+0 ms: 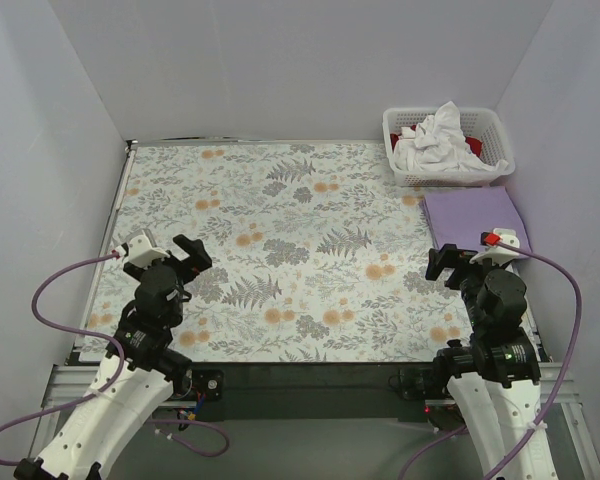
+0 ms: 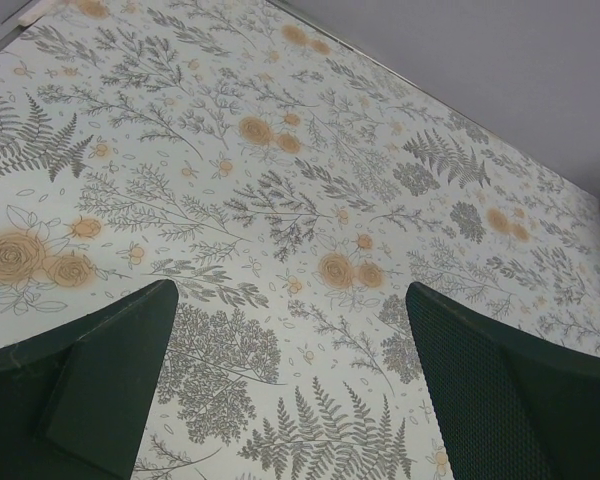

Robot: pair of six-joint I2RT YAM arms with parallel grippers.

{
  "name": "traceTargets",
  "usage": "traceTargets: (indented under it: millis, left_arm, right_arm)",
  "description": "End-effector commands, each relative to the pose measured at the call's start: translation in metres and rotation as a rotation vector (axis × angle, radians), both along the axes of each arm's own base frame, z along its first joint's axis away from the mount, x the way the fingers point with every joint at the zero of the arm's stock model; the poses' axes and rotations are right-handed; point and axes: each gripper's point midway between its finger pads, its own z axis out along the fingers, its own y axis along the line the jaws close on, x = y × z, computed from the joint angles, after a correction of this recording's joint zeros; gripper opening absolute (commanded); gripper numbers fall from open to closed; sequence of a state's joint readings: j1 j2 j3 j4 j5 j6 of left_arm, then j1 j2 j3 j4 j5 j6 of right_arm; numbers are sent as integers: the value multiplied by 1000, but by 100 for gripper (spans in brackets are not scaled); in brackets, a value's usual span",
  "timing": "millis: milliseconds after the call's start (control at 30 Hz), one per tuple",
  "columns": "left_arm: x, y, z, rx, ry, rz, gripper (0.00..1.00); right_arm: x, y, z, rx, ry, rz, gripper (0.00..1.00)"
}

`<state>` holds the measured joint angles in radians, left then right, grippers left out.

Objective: Fold and stack the t-shirts
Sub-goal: Reset both grippers

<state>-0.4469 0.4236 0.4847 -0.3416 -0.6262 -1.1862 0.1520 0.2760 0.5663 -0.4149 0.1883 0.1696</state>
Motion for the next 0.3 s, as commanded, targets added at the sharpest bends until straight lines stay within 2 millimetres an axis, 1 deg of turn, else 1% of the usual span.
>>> traceTargets:
  millis: [0,267]
  left_arm:
    - [2,7,1,8,-14,39,98]
    - [2,7,-5,19,-4,41,98]
  right_arm:
    - [4,0,15,0,-61,-2,98]
    - [3,2,15,3,-70,11,98]
